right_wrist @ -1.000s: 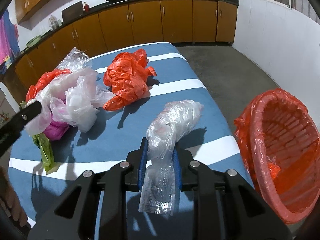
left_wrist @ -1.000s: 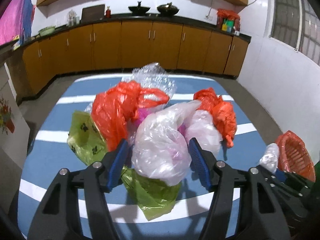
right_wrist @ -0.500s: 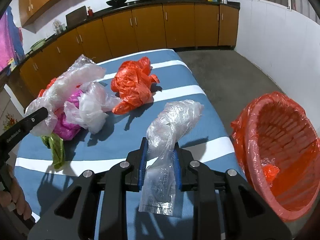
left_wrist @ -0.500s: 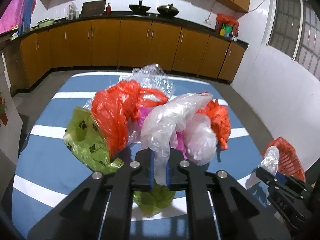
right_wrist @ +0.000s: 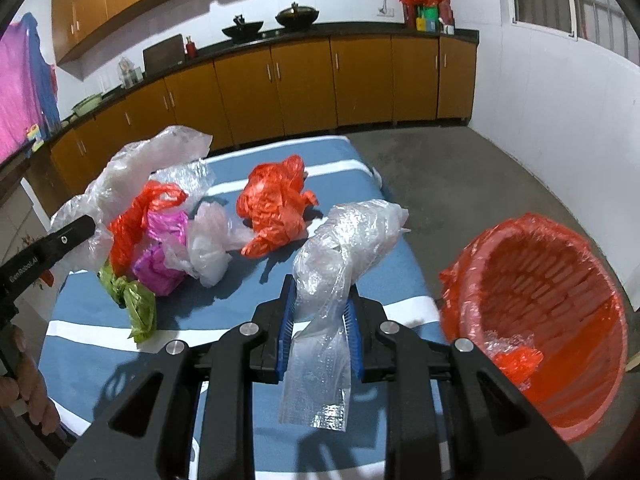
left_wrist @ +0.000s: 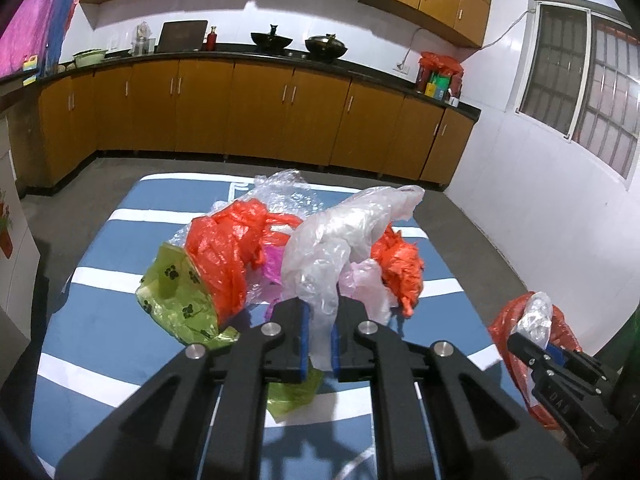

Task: Collect trash
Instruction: 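Carry both bags over the red basket and open both tools to release them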

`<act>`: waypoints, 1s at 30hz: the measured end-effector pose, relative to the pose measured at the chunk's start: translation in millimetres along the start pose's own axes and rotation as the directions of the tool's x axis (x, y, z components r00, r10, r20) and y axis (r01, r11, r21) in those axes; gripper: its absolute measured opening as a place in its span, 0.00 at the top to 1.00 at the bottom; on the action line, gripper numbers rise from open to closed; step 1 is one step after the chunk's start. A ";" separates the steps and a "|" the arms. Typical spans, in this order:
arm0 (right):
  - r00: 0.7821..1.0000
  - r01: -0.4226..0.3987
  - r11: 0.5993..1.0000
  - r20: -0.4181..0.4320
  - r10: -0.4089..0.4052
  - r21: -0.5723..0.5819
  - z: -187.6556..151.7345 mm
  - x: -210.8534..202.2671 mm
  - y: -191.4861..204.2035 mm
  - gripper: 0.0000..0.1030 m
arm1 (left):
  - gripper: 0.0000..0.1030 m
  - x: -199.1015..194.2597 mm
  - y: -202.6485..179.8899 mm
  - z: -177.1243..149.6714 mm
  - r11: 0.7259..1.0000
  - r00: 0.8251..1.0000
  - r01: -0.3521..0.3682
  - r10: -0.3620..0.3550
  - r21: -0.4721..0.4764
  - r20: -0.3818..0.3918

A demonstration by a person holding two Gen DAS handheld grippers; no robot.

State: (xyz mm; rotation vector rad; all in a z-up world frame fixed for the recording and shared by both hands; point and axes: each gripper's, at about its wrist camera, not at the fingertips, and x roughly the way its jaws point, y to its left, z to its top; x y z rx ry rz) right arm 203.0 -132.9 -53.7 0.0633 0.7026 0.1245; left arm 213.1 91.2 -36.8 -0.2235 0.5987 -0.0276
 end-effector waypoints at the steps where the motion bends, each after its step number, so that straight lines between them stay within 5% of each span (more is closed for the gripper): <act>1: 1.000 0.003 1.000 0.010 -0.003 0.002 0.8 -4.4 -3.1 0.77 | 0.91 -2.1 -2.4 0.4 1.000 1.000 0.007 -0.007 0.001 0.001; 13: 0.991 0.081 0.997 0.107 -0.081 -0.001 4.7 -48.2 -34.4 0.77 | 0.91 -12.2 -47.9 -5.9 0.995 0.996 0.089 -0.089 0.043 -0.011; 30: 0.977 0.172 0.975 0.106 -0.187 0.140 -11.1 -73.4 -112.1 0.77 | 0.91 -1.5 -133.5 -24.3 0.964 0.969 0.239 -0.230 0.114 -0.088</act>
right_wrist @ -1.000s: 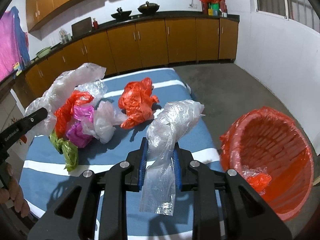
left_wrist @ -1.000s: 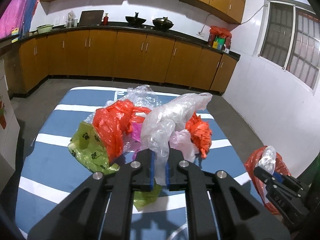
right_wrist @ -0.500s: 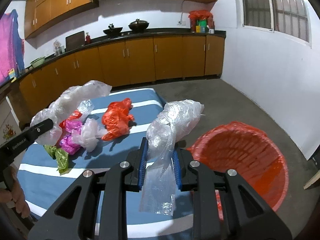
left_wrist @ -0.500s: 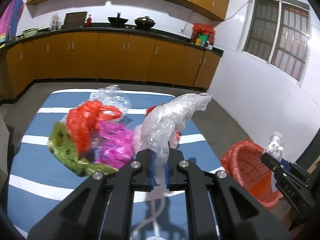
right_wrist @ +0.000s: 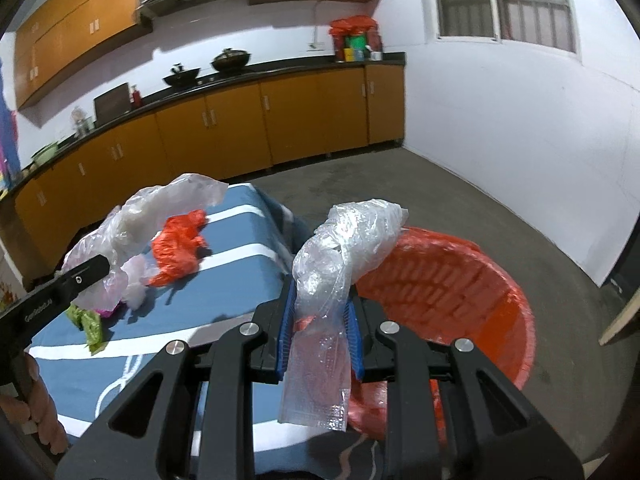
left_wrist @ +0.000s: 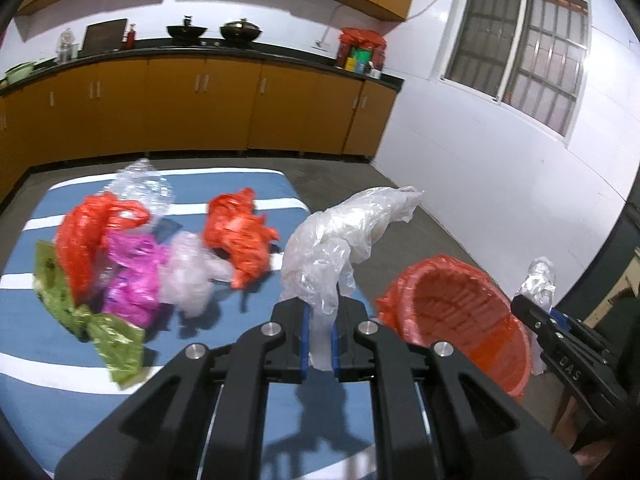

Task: Collect trash
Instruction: 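Carry both bags over the red basket and open both tools to release them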

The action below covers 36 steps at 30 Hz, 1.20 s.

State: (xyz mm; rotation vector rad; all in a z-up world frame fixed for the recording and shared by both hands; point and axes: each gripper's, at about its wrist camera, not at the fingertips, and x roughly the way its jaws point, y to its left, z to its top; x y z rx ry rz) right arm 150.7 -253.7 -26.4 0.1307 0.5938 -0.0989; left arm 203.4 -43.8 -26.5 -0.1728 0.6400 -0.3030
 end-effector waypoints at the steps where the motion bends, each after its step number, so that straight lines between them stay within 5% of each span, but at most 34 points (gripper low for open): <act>1: 1.000 0.009 1.000 0.000 -0.009 0.007 -0.4 -0.6 -5.5 0.77 | 0.91 2.6 -6.2 -0.9 1.000 1.000 0.011 -0.011 0.007 -0.005; 18: 0.994 0.112 0.990 -0.014 -0.111 0.091 0.3 2.2 -70.5 0.77 | 0.91 54.2 -87.5 -13.9 0.979 0.977 0.191 -0.182 0.074 -0.111; 36: 0.992 0.128 0.982 -0.030 -0.125 0.136 1.0 13.5 -103.8 0.76 | 0.90 107.9 -133.0 -31.0 0.956 0.938 0.283 -0.257 0.081 -0.233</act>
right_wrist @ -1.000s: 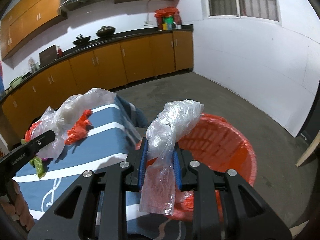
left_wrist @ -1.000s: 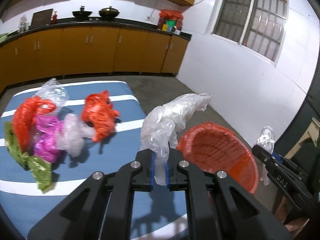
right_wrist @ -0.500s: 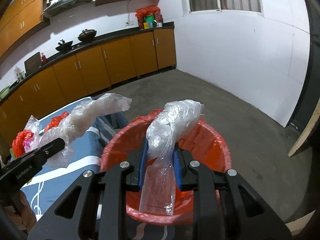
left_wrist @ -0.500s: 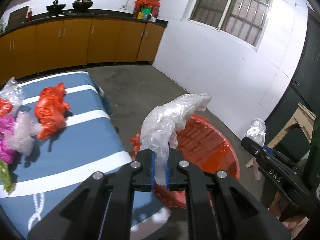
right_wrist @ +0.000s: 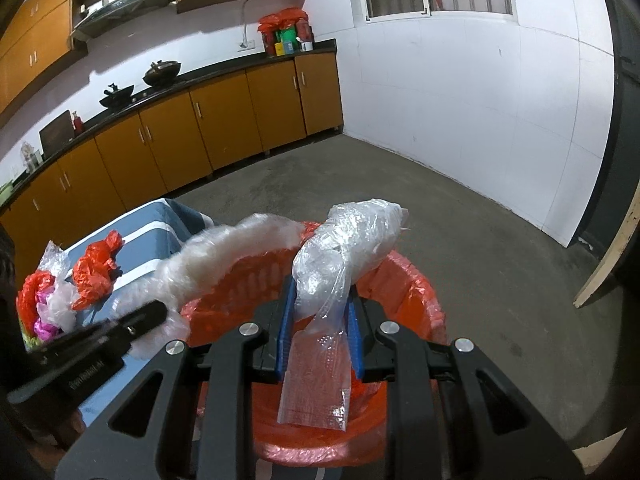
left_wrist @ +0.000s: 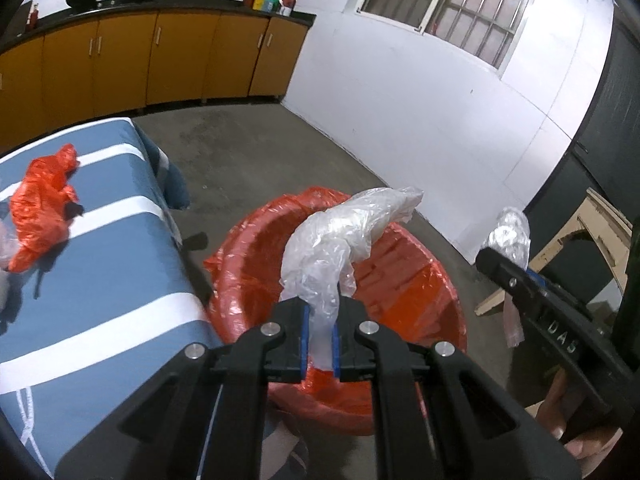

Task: Collect trash
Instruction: 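Carry both bags over the red basket and open both tools to release them, then move both tools back to the table and grasp a red bag with the right tool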

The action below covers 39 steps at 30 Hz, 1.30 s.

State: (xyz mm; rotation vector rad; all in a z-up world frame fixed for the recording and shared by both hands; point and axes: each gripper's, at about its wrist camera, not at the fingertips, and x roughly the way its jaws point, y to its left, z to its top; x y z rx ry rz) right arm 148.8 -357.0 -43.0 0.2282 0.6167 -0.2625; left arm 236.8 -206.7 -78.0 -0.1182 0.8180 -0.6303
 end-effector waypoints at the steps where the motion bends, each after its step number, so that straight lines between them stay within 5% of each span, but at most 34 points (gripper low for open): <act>1: 1.000 -0.007 1.000 -0.001 0.007 0.007 0.4 0.8 -1.6 0.76 | 0.90 3.1 -0.8 -0.3 1.000 1.000 0.004 -0.004 0.003 -0.008; 16: 0.999 -0.023 0.999 -0.023 0.024 0.041 0.1 3.2 -11.4 0.65 | 0.72 8.6 3.8 -7.9 1.000 0.999 -0.015 0.015 0.000 -0.033; 27: 1.000 -0.017 1.000 -0.003 0.017 -0.014 0.3 -3.8 7.3 0.65 | 0.54 -27.4 33.5 -11.4 0.993 0.992 -0.115 0.116 -0.019 0.050; 32: 0.999 -0.039 0.997 0.006 0.039 -0.065 -1.0 -2.6 31.8 0.65 | 0.47 -60.3 63.5 -14.9 0.974 0.969 -0.219 0.223 -0.049 0.107; 39: 0.993 -0.116 0.983 -0.009 0.115 -0.145 -3.5 3.1 86.2 0.65 | 0.39 -111.4 123.4 -31.4 0.911 0.901 -0.387 0.407 -0.144 0.150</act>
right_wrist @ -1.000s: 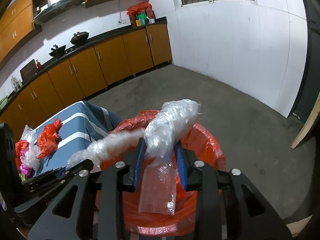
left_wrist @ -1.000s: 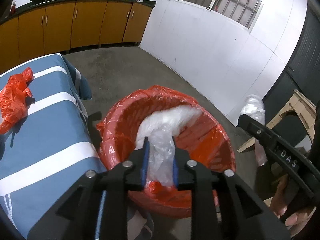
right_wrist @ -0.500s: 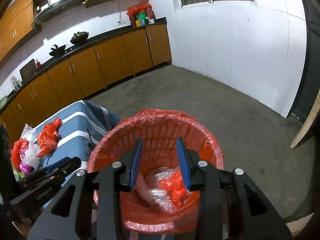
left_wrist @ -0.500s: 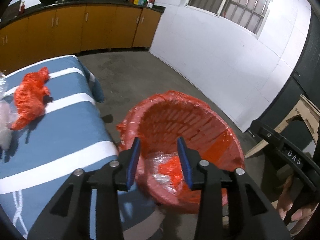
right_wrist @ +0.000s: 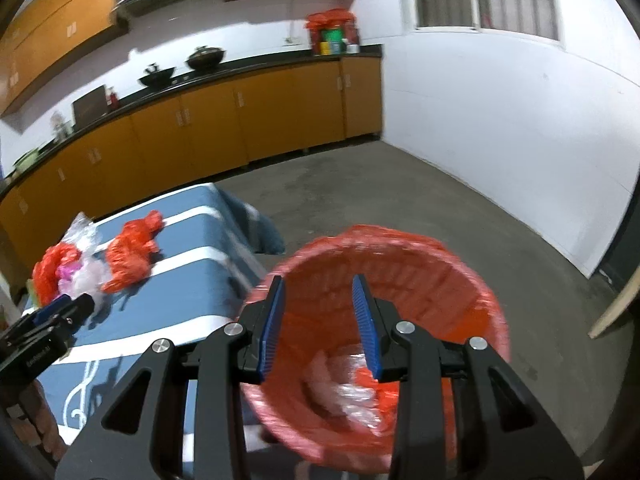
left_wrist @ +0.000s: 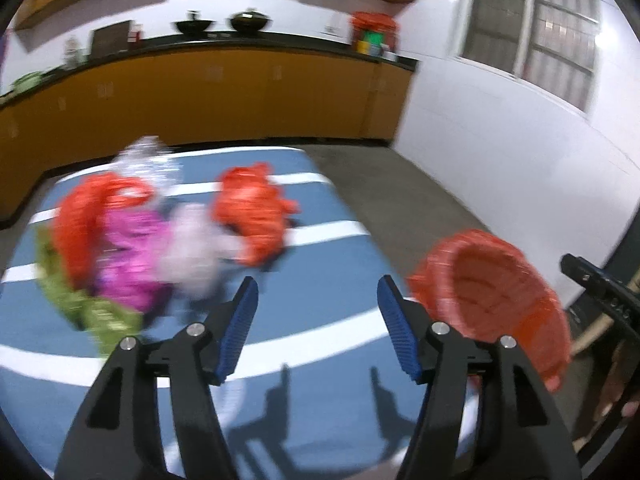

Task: Collect trash
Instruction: 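Move both tools back to the table and grasp a red bag with the right tool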

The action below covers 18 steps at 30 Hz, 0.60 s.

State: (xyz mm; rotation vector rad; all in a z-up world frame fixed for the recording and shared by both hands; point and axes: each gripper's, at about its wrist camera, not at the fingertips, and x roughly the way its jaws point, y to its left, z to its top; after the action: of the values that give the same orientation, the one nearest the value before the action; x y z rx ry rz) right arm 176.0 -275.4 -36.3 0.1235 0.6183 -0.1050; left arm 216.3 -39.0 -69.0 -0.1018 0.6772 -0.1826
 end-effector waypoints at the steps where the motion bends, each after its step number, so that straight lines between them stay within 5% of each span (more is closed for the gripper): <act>1: 1.000 -0.010 1.000 -0.001 0.010 -0.008 0.3 1.3 5.8 0.65 | 0.38 -4.9 15.3 -1.1 0.999 0.999 -0.037 0.038 -0.013 0.009; 9: 0.992 -0.124 0.988 -0.028 0.122 -0.089 4.6 21.3 79.4 0.65 | 0.34 -36.7 105.2 -8.3 0.968 0.972 -0.225 0.232 -0.109 0.050; 18: 0.975 -0.222 0.962 -0.067 0.214 -0.161 11.6 57.8 162.9 0.65 | 0.33 -56.0 174.6 -12.8 0.923 0.941 -0.315 0.334 -0.223 0.055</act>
State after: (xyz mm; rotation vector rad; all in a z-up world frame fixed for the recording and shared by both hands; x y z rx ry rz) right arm 251.4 -119.8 -46.9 0.0306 0.6564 0.1639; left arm 189.0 142.8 -71.2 -0.1985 0.6098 0.2145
